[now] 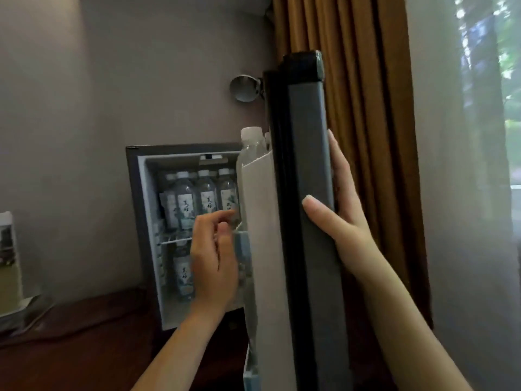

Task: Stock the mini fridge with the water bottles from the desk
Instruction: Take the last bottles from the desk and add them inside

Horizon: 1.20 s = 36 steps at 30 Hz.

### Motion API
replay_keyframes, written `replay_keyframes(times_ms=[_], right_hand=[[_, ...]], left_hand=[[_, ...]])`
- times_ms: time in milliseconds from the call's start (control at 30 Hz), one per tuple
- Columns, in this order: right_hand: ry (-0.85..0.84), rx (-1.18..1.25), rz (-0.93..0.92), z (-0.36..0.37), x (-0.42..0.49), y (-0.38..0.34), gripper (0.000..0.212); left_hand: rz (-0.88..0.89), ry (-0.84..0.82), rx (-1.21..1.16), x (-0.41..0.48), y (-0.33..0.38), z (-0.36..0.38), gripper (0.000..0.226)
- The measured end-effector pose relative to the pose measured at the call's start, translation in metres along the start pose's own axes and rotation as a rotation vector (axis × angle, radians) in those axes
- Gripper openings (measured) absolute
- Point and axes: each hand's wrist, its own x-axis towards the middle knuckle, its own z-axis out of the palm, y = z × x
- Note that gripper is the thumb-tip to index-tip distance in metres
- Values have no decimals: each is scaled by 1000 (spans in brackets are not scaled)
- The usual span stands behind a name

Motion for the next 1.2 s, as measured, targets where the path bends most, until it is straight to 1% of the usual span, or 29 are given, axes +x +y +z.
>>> replay_keyframes(times_ms=[67, 133, 233, 367, 433, 500, 600, 733, 800, 867, 1000, 1100, 1200], right_hand=[[-12, -1, -3, 27, 4, 11, 82], [-15, -31, -4, 52, 10, 24, 71], [-17, -94, -30, 86, 17, 40, 56], [-46, -172, -46, 124, 23, 75, 51], [-86, -222, -35, 138, 24, 95, 50], [-136, -279, -2, 151, 23, 113, 53], [-207, -412, 46, 167, 21, 137, 57], [-369, -637, 180, 188, 20, 163, 59], [-423, -700, 215, 198, 23, 175, 61], [-469, -771, 221, 207, 25, 186, 67], [-503, -938, 226, 220, 25, 202, 92], [-479, -950, 260, 230, 27, 207, 96], [-456, -931, 273, 234, 30, 207, 96]], left_hand=[[-35, 16, 21, 6, -8, -26, 19], [-54, 41, 20, 11, -12, -50, 21], [-36, 69, 25, 17, -16, -79, 26], [-4, 86, 103, 17, -29, -104, 41], [-25, 41, 177, 13, -40, -110, 36], [-74, 11, 308, 7, -56, -115, 38], [-183, -41, 554, 0, -88, -121, 55], [-452, -146, 677, 0, -124, -122, 62], [-560, -196, 688, 5, -141, -121, 65], [-651, -229, 664, 9, -156, -120, 67], [-685, -255, 591, 12, -180, -124, 68], [-698, -294, 587, 14, -201, -132, 69], [-759, -326, 445, 17, -210, -135, 66]])
